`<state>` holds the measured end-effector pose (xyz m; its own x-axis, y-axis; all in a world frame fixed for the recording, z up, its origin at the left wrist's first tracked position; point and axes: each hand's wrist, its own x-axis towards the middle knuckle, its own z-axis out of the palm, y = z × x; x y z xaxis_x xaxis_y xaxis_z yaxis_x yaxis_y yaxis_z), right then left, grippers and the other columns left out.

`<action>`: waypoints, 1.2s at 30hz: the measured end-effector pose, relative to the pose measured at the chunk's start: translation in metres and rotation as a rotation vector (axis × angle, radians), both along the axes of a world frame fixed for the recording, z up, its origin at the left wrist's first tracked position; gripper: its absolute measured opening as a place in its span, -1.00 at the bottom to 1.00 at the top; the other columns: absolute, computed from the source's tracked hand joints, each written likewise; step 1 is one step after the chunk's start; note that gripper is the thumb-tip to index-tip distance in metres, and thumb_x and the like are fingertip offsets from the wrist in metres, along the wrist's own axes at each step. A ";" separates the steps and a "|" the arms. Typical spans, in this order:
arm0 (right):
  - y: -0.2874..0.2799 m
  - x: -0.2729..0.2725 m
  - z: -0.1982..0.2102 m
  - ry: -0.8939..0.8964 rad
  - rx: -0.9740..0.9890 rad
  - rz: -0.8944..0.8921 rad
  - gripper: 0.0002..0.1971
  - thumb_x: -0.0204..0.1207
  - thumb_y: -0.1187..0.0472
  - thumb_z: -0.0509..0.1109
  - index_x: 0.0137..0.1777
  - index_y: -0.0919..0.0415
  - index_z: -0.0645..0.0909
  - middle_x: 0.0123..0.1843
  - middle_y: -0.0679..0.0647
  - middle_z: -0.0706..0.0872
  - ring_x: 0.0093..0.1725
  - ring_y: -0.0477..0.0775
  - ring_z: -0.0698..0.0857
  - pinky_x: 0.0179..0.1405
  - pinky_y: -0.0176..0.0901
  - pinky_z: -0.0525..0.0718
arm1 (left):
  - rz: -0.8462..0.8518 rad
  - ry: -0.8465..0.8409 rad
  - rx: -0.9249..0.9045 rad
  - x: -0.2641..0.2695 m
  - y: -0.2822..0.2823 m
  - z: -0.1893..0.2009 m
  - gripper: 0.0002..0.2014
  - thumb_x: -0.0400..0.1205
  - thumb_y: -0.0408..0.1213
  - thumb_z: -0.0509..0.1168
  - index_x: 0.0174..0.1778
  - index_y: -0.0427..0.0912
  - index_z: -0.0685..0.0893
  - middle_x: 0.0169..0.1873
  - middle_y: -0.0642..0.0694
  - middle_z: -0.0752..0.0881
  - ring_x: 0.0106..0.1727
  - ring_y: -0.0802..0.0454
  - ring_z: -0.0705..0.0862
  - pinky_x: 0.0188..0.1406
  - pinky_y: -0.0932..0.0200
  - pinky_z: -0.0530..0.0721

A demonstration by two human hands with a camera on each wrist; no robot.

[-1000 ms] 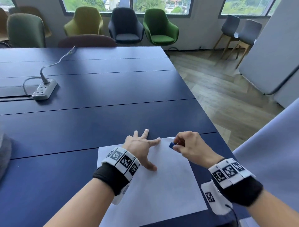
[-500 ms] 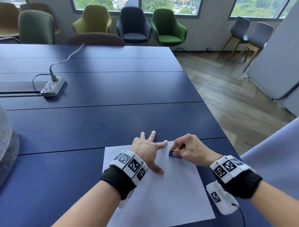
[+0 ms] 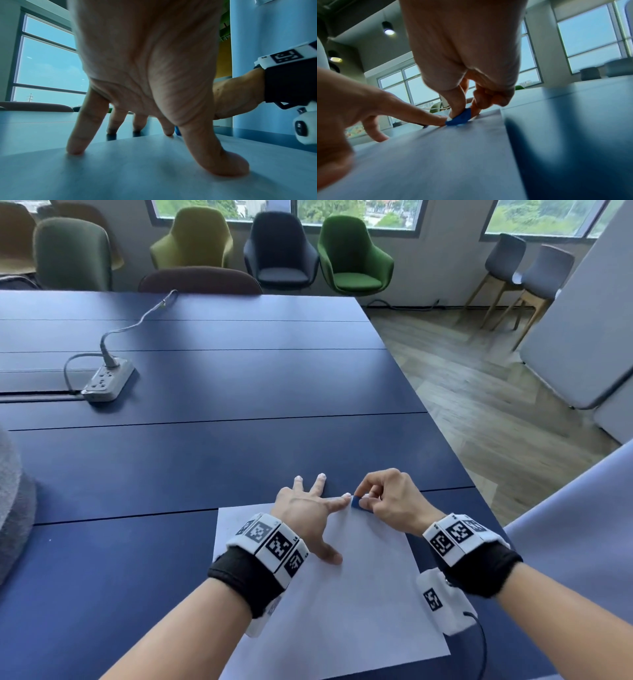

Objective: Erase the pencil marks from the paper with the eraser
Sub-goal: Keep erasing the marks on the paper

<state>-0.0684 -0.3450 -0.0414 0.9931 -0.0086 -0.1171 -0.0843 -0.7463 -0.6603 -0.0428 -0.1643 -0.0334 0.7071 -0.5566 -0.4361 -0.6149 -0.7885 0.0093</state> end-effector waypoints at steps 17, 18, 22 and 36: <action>0.004 0.000 0.000 0.023 -0.078 0.143 -0.84 0.45 0.32 0.44 -0.21 0.00 0.72 -0.35 -0.11 0.67 -0.34 -0.14 0.64 -0.29 -0.33 0.55 | 0.011 0.006 0.024 0.000 0.000 0.003 0.07 0.38 0.42 0.38 0.66 0.39 -0.17 0.72 -0.07 -0.19 0.70 -0.35 -0.06 0.43 -0.09 0.31; 0.004 0.000 -0.001 0.018 -0.061 0.129 -0.82 0.45 0.33 0.44 -0.23 -0.01 0.71 -0.35 -0.09 0.67 -0.34 -0.11 0.63 -0.28 -0.29 0.57 | 0.011 0.004 0.021 0.000 -0.001 0.003 0.06 0.38 0.42 0.38 0.66 0.39 -0.17 0.72 -0.07 -0.19 0.70 -0.34 -0.06 0.43 -0.08 0.31; 0.003 -0.010 0.005 0.175 -0.065 0.299 -0.80 0.43 0.35 0.45 -0.24 0.00 0.74 -0.38 -0.11 0.63 -0.45 -0.25 0.54 -0.41 -0.49 0.46 | 0.007 0.003 0.023 -0.001 -0.001 0.003 0.07 0.38 0.42 0.38 0.66 0.38 -0.17 0.72 -0.08 -0.18 0.69 -0.36 -0.05 0.42 -0.08 0.32; 0.000 -0.003 0.005 0.095 -0.112 0.230 -0.84 0.46 0.32 0.43 -0.20 0.00 0.70 -0.31 -0.11 0.67 -0.38 -0.19 0.57 -0.32 -0.37 0.47 | 0.004 -0.008 0.022 -0.001 -0.001 0.002 0.06 0.39 0.43 0.36 0.66 0.38 -0.17 0.72 -0.07 -0.17 0.70 -0.34 -0.04 0.39 -0.07 0.33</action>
